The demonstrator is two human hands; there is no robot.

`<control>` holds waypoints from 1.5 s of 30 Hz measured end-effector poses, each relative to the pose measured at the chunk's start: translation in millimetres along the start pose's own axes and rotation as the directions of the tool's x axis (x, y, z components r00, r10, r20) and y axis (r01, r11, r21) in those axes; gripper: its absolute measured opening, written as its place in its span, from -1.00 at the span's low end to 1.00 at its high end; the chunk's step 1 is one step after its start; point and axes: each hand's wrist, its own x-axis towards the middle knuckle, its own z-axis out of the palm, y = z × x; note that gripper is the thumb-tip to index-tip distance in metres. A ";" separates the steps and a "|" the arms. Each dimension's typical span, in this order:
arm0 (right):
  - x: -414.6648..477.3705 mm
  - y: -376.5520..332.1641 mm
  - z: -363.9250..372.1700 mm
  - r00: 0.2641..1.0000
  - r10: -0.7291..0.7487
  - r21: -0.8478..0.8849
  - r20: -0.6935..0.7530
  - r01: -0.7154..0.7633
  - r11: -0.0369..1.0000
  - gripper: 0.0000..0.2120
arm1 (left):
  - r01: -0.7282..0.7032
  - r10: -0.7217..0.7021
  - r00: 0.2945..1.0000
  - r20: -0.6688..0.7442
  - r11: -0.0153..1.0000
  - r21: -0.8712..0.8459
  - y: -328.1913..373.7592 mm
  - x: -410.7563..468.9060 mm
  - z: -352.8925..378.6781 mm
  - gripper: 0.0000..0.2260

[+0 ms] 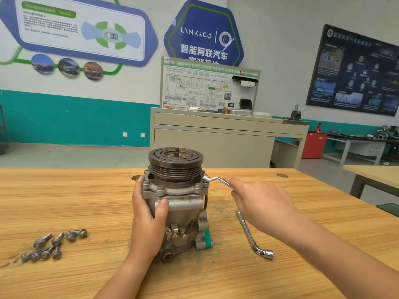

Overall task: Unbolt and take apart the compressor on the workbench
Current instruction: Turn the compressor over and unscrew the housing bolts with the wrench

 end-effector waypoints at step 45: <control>90.2 19.5 -1.8 0.907 -0.335 -0.491 0.253 0.419 0.764 -0.82 | 0.020 -0.020 0.999 -0.028 1.000 -0.003 -3.6 0.0 2.3 -0.35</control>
